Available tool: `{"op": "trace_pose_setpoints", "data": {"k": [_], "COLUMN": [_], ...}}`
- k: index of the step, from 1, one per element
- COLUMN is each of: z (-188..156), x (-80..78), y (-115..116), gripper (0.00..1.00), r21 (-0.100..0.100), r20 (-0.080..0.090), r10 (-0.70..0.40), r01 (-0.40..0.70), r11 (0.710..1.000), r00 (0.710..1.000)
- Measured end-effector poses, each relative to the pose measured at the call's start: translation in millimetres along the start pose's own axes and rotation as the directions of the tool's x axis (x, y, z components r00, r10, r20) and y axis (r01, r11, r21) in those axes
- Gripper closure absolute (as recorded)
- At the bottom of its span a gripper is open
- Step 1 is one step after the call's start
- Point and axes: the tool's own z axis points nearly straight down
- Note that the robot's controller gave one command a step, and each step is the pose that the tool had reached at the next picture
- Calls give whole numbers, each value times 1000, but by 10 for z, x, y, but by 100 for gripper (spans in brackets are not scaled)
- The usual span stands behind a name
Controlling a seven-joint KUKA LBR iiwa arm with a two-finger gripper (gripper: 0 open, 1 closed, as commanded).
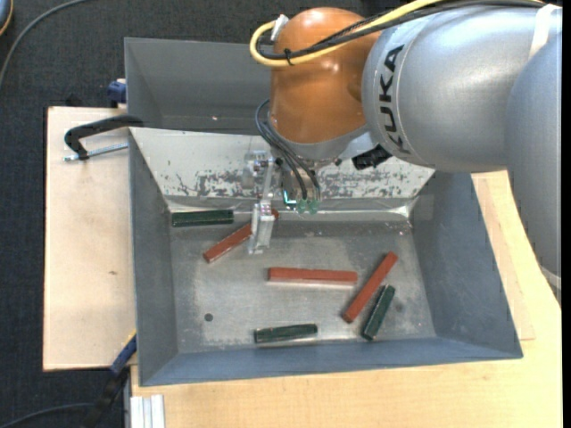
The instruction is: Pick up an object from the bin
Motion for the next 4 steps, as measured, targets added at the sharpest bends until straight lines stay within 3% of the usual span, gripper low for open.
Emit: {"op": "trace_pose_setpoints", "data": {"k": [1, 2, 3, 4], "z": [1394, 1376, 1371, -85], "x": [15, 733, 706, 572], "y": [-249, -770, -740, -617], "gripper": [0, 0, 100, 100], "r21": [-1, 2, -2, -3], "r20": [5, -1, 5, 19], "r10": [77, 128, 124, 48], "r01": [-77, -128, -124, -48], "r11": [997, 992, 992, 999], "r00": [997, 992, 992, 999]}}
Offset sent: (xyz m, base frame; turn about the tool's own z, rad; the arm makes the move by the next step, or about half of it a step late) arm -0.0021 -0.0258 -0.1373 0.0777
